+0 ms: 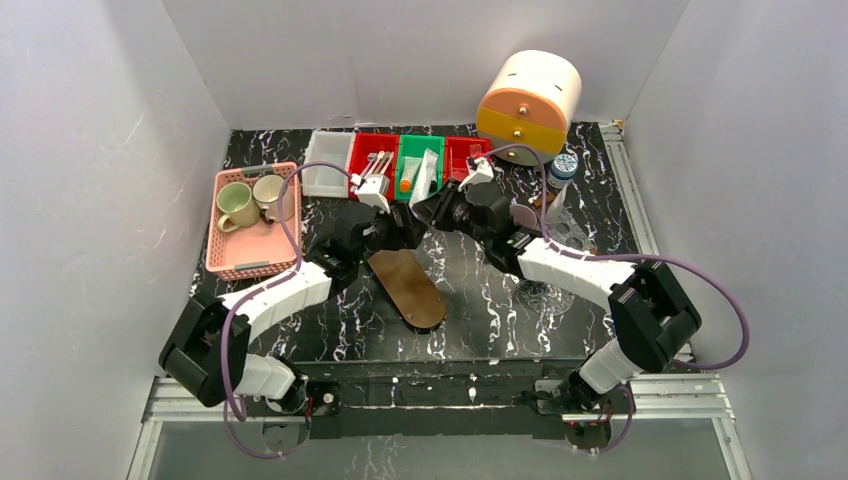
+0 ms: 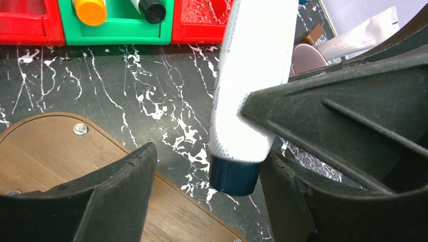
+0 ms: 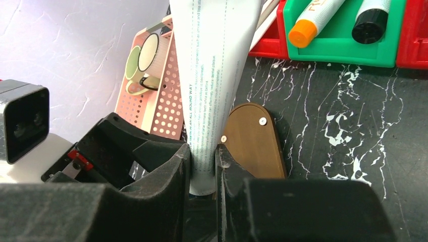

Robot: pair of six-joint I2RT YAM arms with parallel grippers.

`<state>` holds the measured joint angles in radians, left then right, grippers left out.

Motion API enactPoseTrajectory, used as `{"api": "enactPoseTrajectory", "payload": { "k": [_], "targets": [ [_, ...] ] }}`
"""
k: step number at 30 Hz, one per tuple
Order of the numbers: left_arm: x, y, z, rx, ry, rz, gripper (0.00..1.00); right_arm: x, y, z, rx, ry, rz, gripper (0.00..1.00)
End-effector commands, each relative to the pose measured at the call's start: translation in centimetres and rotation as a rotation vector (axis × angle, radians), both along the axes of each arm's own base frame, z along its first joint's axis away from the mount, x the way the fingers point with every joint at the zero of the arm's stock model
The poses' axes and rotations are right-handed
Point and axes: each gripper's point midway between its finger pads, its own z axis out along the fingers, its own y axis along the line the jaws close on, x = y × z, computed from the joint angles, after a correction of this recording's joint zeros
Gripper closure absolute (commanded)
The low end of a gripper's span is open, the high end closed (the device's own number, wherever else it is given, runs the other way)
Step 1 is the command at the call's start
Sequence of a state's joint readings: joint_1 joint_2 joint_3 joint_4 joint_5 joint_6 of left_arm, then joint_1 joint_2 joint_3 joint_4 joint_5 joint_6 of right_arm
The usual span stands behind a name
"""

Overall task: Prepare toiletry sets of a toothbrush and toothpaste on the tray
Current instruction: Pick up the toothpaste from the storage box.

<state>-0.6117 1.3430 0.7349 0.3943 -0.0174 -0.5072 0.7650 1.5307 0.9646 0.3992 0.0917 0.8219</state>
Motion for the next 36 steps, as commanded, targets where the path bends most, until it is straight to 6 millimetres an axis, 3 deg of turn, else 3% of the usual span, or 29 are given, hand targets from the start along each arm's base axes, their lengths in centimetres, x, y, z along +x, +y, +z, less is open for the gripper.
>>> {"api": "enactPoseTrajectory", "payload": {
  "k": [1,11,17,21,29,36],
  "targets": [
    [0.6,-1.1,2.7,-0.024,-0.101,-0.027,0.33,-0.7,0.3,3.2,0.076,-0.063,-0.001,0.72],
    [0.0,-1.3,3.8,-0.084,-0.172,-0.046,0.80,-2.2,-0.3,3.1,0.065,-0.077,0.040,0.67],
    [-1.4,-1.3,3.9,-0.132,-0.187,-0.086,0.97,-3.3,-1.4,4.6,0.014,-0.177,0.080,0.49],
    [-2.3,-0.7,4.9,-0.164,-0.228,-0.087,1.00,-3.8,-2.6,5.5,-0.024,-0.245,0.104,0.39],
    [-4.3,-0.1,7.2,-0.213,-0.302,-0.136,1.00,-3.7,-6.2,7.4,-0.044,-0.335,0.183,0.32],
    [-6.7,-1.8,9.0,-0.281,-0.306,-0.296,1.00,-3.6,-10.0,8.9,0.058,-0.382,0.294,0.30]
  ]
}}
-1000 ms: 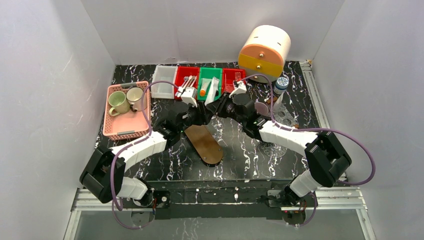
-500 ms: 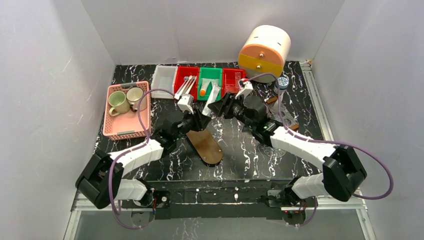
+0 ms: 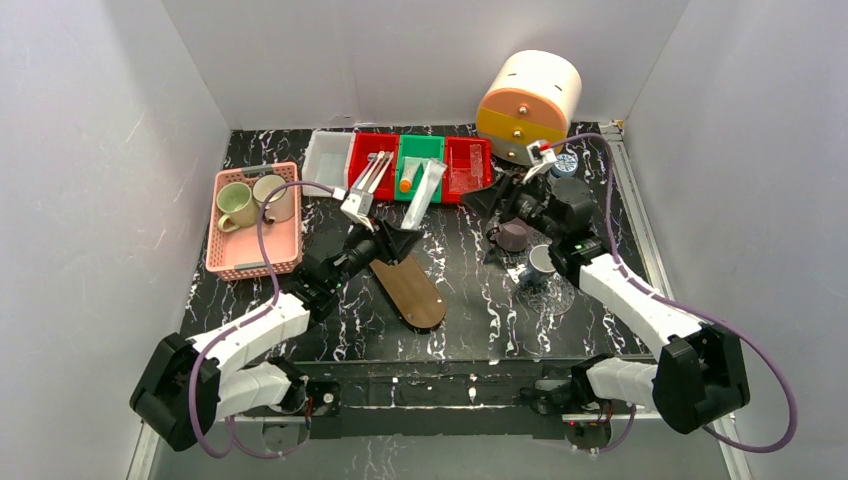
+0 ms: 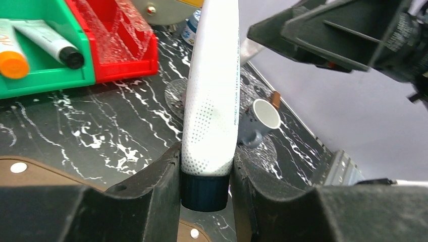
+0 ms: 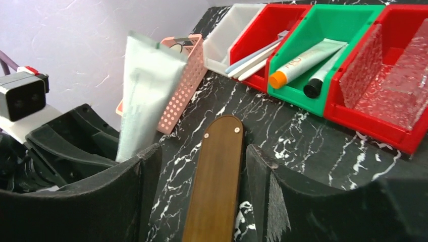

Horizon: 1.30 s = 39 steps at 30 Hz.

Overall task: Prepare toiletry sets of a toothbrush and toothpaste on the tray
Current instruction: Pick up the toothpaste from the storage box.

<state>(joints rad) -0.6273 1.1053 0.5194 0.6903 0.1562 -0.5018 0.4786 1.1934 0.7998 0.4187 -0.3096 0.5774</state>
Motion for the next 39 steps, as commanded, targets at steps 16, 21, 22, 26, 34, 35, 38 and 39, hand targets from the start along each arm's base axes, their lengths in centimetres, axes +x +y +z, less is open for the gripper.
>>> {"api": "enactPoseTrajectory", "payload": {
  "k": [16,21,22,26,34,35,38,39],
  "targets": [
    [-5.2,-2.6,5.2,-0.043,-0.096,-0.339,1.00,-4.3,-2.0,4.8,0.009,-0.280,0.399,0.26],
    [-6.6,-2.8,6.0,-0.027,-0.138,-0.415,1.00,-4.8,-2.2,4.9,-0.056,-0.336,0.439,0.26],
    [-6.9,-2.9,6.2,-0.026,-0.143,-0.432,1.00,-4.9,-2.3,4.9,-0.065,-0.343,0.448,0.26],
    [-7.9,-3.1,6.7,-0.014,-0.164,-0.489,1.00,-5.2,-2.3,5.5,-0.076,-0.377,0.481,0.26],
    [-8.4,-3.4,7.0,-0.003,-0.169,-0.541,1.00,-7.6,-2.1,7.1,-0.072,-0.454,0.601,0.31],
    [-8.5,-3.5,7.0,-0.005,-0.169,-0.548,1.00,-7.8,-2.1,7.2,-0.071,-0.456,0.610,0.33],
    [-8.8,-3.6,7.2,-0.007,-0.169,-0.574,1.00,-8.4,-2.1,7.6,-0.069,-0.465,0.640,0.37],
    [-9.0,-3.7,7.3,-0.008,-0.170,-0.584,1.00,-8.5,-2.1,7.6,-0.068,-0.466,0.648,0.39]
  ]
}}
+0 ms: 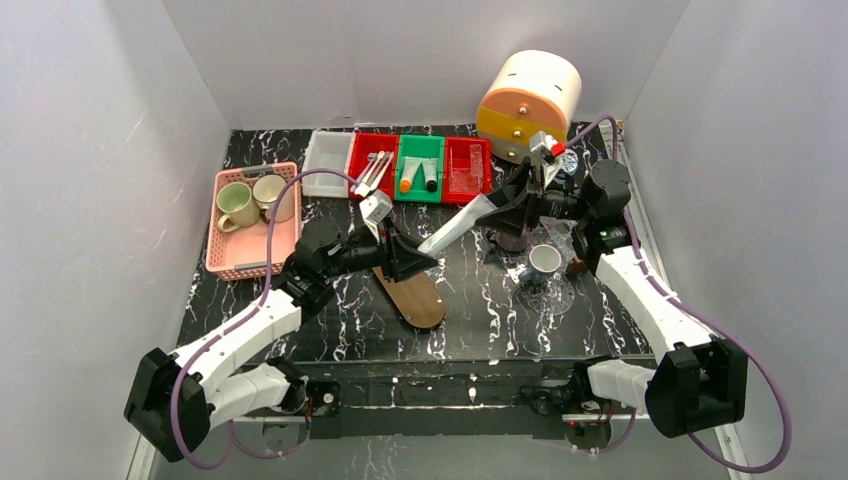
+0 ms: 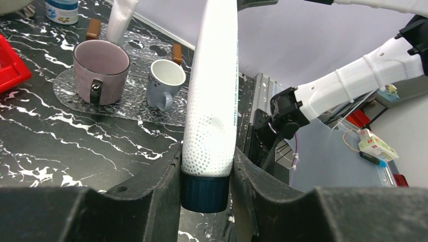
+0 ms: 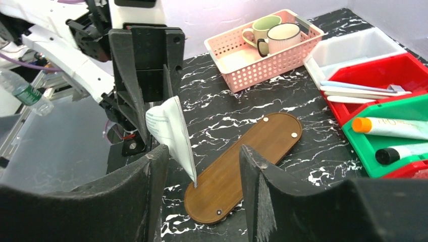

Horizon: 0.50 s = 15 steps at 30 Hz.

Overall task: Prepare toiletry sets of a toothbrush and toothpaste on the tray
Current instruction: Pick up the toothpaste from the storage box.

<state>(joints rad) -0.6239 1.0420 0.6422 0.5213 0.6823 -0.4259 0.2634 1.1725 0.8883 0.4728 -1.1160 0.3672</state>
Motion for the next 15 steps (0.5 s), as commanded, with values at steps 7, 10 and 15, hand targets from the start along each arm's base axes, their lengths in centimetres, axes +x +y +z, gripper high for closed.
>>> {"api": "enactPoseTrajectory", "payload": {
  "k": [7,10,15],
  "targets": [
    [-1.2,-0.6,2.9,-0.042,-0.065,-0.109,1.00,-3.0,-0.2,3.6,0.023,-0.126,0.131,0.55],
    [-1.4,-0.6,2.9,-0.041,-0.064,-0.117,1.00,-3.3,-0.3,3.7,0.024,-0.131,0.140,0.65],
    [-0.9,-0.2,2.6,0.001,-0.072,-0.077,1.00,-3.7,-0.4,3.9,0.023,-0.137,0.144,0.89]
  ]
}}
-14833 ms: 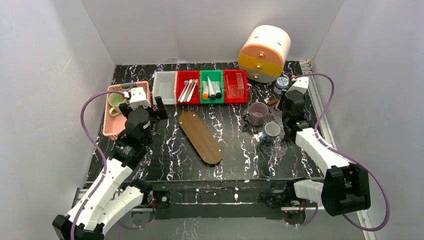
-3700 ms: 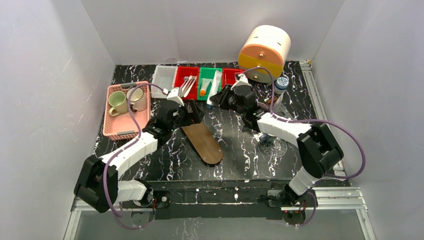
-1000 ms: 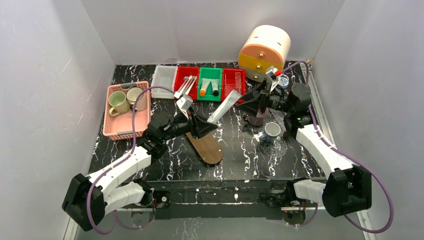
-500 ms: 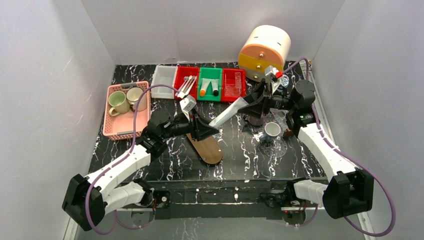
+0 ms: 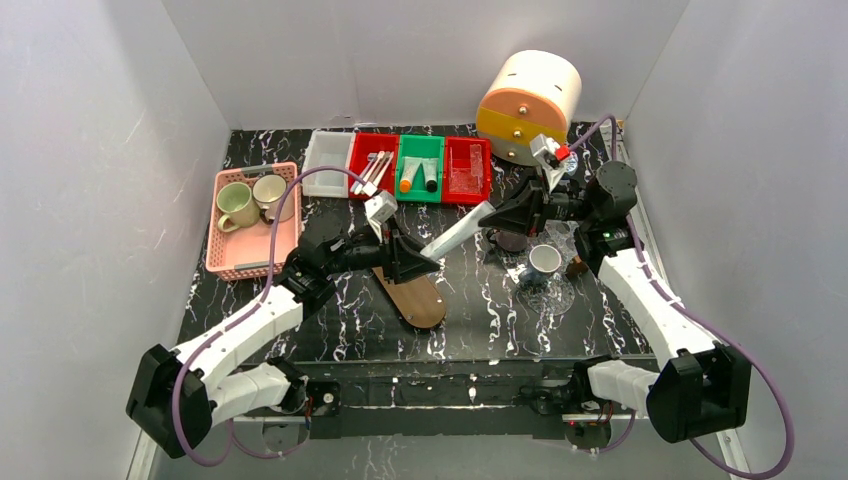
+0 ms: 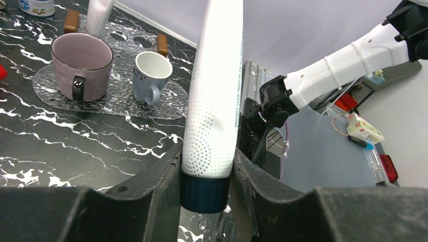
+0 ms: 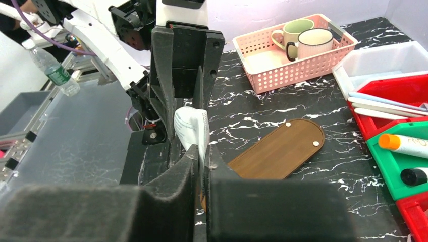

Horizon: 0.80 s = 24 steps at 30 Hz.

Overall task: Prepare toiletry sets of a toothbrush and toothpaste on the tray
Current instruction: Pick up the toothpaste from the storage box.

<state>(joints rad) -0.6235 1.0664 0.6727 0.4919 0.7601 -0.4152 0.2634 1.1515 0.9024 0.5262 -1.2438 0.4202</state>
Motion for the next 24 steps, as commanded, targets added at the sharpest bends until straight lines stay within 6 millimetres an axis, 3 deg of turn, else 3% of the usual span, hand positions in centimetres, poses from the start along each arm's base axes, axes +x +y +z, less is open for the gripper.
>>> {"api": "enactPoseTrajectory", "payload": {
  "k": [1,3,9,12,17,20,24],
  "targets": [
    [0.1,0.4,2.7,-0.012,-0.088,0.012,1.00,-1.0,-0.2,2.5,0.021,-0.091,0.016,0.93],
    [0.2,0.7,2.6,0.008,-0.096,0.029,1.00,-1.0,-0.3,2.5,0.018,-0.079,0.014,0.99],
    [1.4,2.2,2.2,0.087,-0.109,0.151,0.74,-0.9,-0.4,3.2,0.004,-0.042,-0.012,0.99],
    [2.3,3.1,2.2,0.121,-0.120,0.224,0.55,-1.0,-0.5,3.6,-0.009,-0.020,-0.043,0.99],
    [3.8,5.1,2.4,0.186,-0.139,0.367,0.38,-0.8,-1.0,4.0,-0.045,0.014,-0.119,0.99],
    [4.9,6.9,2.8,0.222,-0.154,0.485,0.30,-0.5,-1.5,3.7,-0.088,0.077,-0.194,0.99],
    [7.2,11.2,2.6,0.315,-0.144,0.752,0.18,-0.1,-2.4,3.4,-0.160,0.121,-0.300,0.99]
  ]
}}
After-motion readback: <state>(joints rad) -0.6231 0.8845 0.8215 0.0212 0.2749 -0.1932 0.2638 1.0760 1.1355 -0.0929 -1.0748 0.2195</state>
